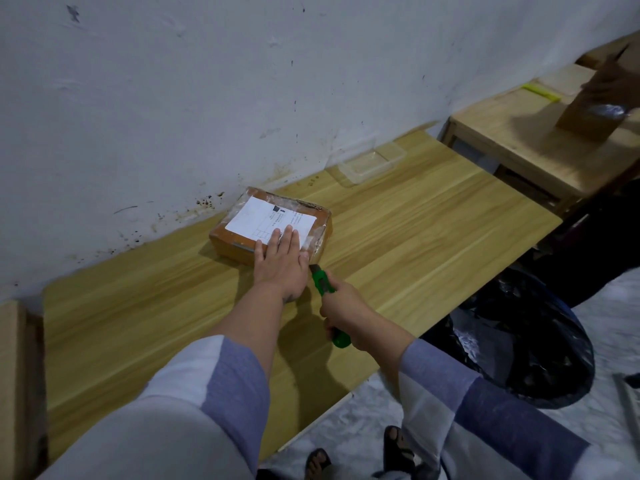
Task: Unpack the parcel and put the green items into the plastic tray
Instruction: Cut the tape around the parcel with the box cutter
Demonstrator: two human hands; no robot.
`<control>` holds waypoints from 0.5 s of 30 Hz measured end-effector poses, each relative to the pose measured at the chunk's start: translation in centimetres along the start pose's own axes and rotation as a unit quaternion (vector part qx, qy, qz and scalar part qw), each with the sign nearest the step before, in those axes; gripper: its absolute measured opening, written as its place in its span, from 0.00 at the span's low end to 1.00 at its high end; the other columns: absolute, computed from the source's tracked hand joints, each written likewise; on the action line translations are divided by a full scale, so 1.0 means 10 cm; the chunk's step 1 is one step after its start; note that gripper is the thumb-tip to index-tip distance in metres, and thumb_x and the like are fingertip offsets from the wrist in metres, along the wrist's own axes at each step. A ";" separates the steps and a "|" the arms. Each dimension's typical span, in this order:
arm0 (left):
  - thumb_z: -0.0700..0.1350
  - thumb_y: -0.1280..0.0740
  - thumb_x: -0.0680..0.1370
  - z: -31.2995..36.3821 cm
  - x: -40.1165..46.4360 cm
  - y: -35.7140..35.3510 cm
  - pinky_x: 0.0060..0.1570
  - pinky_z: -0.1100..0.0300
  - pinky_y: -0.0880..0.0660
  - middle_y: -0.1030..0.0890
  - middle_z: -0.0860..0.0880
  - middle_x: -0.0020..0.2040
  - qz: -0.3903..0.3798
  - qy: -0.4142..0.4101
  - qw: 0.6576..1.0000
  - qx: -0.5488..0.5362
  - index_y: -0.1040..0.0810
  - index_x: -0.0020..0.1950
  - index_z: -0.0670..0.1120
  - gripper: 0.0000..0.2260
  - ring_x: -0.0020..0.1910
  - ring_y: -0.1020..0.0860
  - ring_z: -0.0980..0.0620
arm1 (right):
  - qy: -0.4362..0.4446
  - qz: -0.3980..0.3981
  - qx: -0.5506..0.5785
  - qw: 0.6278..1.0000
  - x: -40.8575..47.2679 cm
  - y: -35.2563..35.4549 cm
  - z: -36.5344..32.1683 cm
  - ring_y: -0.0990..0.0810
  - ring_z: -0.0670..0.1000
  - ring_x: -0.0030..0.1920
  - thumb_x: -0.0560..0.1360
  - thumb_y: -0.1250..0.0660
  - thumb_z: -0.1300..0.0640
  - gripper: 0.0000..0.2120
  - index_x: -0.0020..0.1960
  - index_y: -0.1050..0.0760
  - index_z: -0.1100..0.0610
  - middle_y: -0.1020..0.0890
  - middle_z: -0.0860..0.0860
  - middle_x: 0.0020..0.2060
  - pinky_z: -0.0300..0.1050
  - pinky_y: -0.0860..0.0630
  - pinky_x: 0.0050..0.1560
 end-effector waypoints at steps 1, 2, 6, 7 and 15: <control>0.53 0.60 0.83 -0.01 0.00 0.01 0.74 0.47 0.64 0.60 0.51 0.79 -0.003 -0.002 1.000 -0.002 0.58 0.79 0.48 0.25 0.78 0.62 0.51 | -0.012 -0.005 0.022 1.000 0.01 0.04 0.01 0.34 0.52 0.28 0.75 0.51 0.68 0.30 0.70 0.35 0.44 0.31 0.55 0.33 0.43 0.33 0.26; 0.53 0.60 0.83 -0.01 0.00 0.01 0.74 0.47 0.64 0.60 0.52 0.79 -0.005 -0.003 1.000 -0.003 0.58 0.79 0.48 0.25 0.77 0.62 0.51 | -0.023 -0.009 0.048 0.999 0.01 0.09 0.00 0.35 0.51 0.26 0.76 0.51 0.67 0.29 0.71 0.37 0.44 0.32 0.54 0.32 0.41 0.35 0.25; 0.53 0.59 0.83 -0.01 -0.01 0.00 0.74 0.47 0.63 0.58 0.52 0.79 0.009 -0.003 1.000 -0.015 0.56 0.79 0.49 0.24 0.78 0.60 0.52 | -0.026 0.005 0.071 0.997 0.07 0.36 -0.17 0.34 0.49 0.26 0.79 0.52 0.64 0.26 0.73 0.40 0.45 0.30 0.55 0.35 0.41 0.32 0.26; 0.53 0.58 0.83 0.00 -0.02 0.00 0.74 0.47 0.62 0.56 0.52 0.80 0.020 0.001 1.000 -0.022 0.54 0.79 0.49 0.24 0.78 0.59 0.52 | -0.028 0.006 0.077 0.997 0.09 0.42 -0.21 0.33 0.50 0.28 0.80 0.52 0.63 0.26 0.74 0.41 0.45 0.29 0.55 0.37 0.44 0.31 0.28; 0.55 0.47 0.81 0.18 0.14 0.17 0.75 0.45 0.54 0.42 0.50 0.78 0.118 0.069 0.988 -0.070 0.40 0.75 0.50 0.23 0.77 0.48 0.51 | 0.004 -0.008 0.047 0.999 0.46 0.92 -0.46 0.25 0.49 0.41 0.76 0.42 0.70 0.35 0.77 0.49 0.47 0.24 0.60 0.61 0.42 0.29 0.39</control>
Point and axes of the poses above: each hand's wrist, its own x-axis towards the middle knuckle, its own y-axis out of the back of the hand, z = x × y, the point moved 3 cm from there along x, towards the middle knuckle
